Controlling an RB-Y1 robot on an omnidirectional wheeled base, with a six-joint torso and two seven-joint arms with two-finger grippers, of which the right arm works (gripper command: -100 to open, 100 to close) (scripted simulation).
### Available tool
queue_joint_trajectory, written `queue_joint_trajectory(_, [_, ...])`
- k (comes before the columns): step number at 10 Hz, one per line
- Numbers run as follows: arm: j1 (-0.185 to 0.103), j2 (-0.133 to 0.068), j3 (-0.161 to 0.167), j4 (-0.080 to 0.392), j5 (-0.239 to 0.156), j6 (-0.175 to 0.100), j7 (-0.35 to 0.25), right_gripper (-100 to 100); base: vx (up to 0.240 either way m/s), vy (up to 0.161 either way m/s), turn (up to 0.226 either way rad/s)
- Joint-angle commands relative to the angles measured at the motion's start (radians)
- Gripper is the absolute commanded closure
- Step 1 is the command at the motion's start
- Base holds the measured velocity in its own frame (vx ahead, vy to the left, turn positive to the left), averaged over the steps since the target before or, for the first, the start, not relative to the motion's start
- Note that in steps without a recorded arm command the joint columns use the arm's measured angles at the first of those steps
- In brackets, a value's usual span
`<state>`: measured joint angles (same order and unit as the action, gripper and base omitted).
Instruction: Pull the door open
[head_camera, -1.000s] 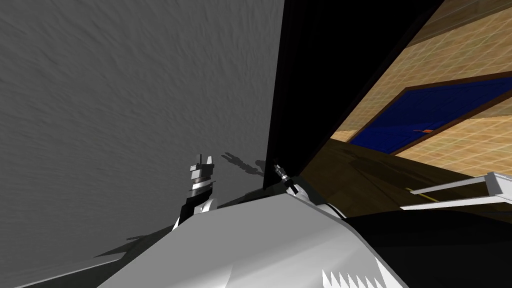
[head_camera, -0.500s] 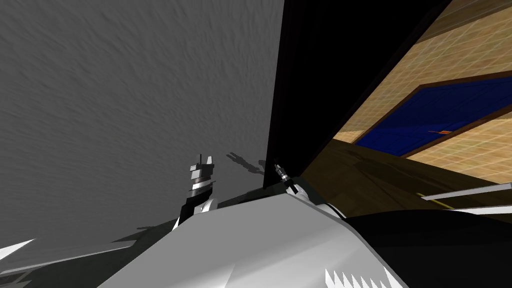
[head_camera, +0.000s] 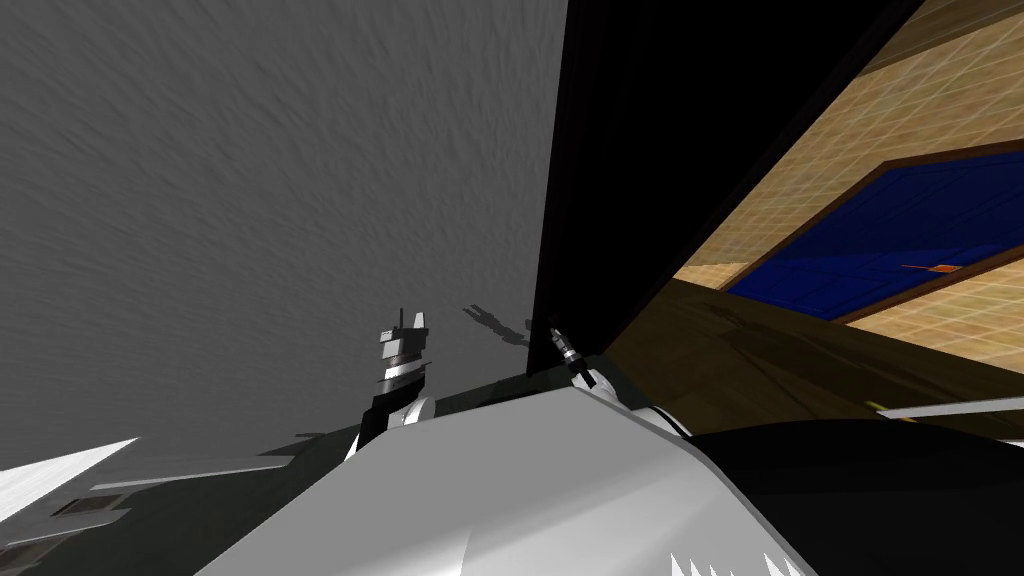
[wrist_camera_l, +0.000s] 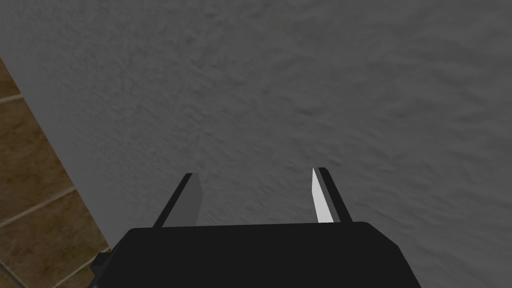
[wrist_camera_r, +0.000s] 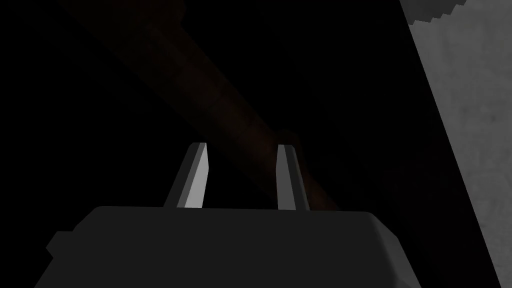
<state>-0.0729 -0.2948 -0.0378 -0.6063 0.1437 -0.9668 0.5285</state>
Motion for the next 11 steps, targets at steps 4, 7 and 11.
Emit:
queue_joint_trajectory(4, [0.029,-0.015,-0.006,0.003,0.01,-0.031,0.048,-100,-0.018,0.016,-0.014])
queue_joint_trajectory(7, [0.057,-0.032,-0.016,0.002,0.031,-0.06,0.132,-100,0.001,0.037,-0.044])
queue_joint_trajectory(11, [0.088,-0.051,-0.028,0.001,0.055,-0.092,0.238,-100,-0.005,0.03,-0.044])
